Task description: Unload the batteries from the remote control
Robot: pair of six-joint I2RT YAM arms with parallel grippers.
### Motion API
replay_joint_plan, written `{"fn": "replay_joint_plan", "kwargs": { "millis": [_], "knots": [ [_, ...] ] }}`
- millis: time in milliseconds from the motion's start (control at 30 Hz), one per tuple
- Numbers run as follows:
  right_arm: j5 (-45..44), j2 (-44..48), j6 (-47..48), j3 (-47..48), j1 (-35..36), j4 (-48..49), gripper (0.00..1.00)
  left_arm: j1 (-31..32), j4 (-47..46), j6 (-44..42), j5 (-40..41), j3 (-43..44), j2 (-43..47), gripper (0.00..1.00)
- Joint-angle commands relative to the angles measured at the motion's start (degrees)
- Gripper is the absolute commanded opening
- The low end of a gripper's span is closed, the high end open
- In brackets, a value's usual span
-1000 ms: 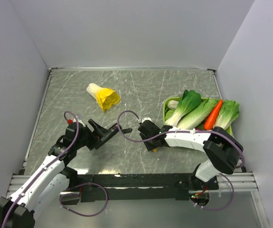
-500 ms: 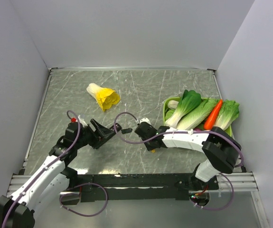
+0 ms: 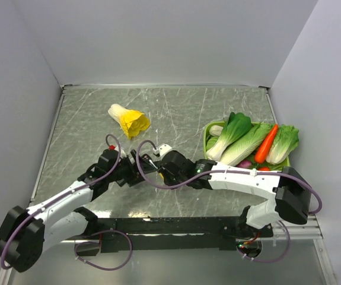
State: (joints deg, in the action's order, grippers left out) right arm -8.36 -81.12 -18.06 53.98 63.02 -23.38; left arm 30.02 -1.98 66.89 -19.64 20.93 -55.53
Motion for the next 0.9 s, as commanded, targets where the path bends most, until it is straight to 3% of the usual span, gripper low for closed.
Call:
{"fn": "replay_joint_plan", "kwargs": {
  "millis": [0, 67, 167, 267, 300, 367, 400, 433, 500, 600, 733, 867],
  "knots": [
    [3.52, 1.84, 0.40, 3.59, 1.40, 2.81, 0.00, 3.54, -5.76, 0.70, 1.00, 4.03, -3.26, 0.82],
    [4.75, 2.11, -0.04, 3.77, 1.58, 3.33, 0.00, 4.95, -7.06, 1.05, 1.36, 4.65, -4.50, 0.81],
    [6.25, 3.25, -0.57, 2.54, 1.49, 5.35, 0.00, 6.19, -9.97, 2.19, 1.44, 3.95, -6.43, 0.71],
    [7.39, 4.74, -0.92, 0.87, 1.49, 7.20, 0.00, 6.54, -12.34, 3.50, 1.27, 2.46, -7.05, 0.48],
    [6.96, 5.01, -1.01, 0.08, 1.57, 7.38, 0.00, 6.63, -13.04, 4.64, 1.10, 2.02, -6.88, 0.31],
    [5.56, 5.71, -0.75, -0.71, 1.58, 8.08, 0.08, 6.63, -13.67, 5.96, 1.27, 1.05, -6.61, 0.15],
    [5.03, 6.06, -0.40, -2.45, 1.58, 8.78, 0.17, 6.63, -13.23, 7.36, 1.53, 0.96, -6.44, 0.04],
    [2.06, 7.11, -0.13, -3.52, 2.18, 10.70, 0.23, 6.63, -12.71, 7.98, 1.71, 1.13, -6.35, 0.01],
    [-1.12, 8.17, 1.36, -6.41, 3.15, 12.29, 0.42, 6.63, -10.86, 10.35, 1.62, 1.31, -6.00, 0.01],
    [-3.85, 9.92, 2.86, -8.62, 4.38, 14.32, 0.50, 6.63, -8.32, 12.91, 2.58, 1.83, -4.68, 0.01],
    [-6.92, 11.34, 4.53, -10.12, 6.49, 16.60, 0.51, 6.54, -6.11, 15.54, 3.03, 2.10, -3.36, 0.01],
    [-10.79, 11.25, 5.67, -10.38, 8.34, 17.75, 0.47, 6.54, -6.99, 18.00, 2.50, 1.75, -3.18, 0.01]
  ]
}}
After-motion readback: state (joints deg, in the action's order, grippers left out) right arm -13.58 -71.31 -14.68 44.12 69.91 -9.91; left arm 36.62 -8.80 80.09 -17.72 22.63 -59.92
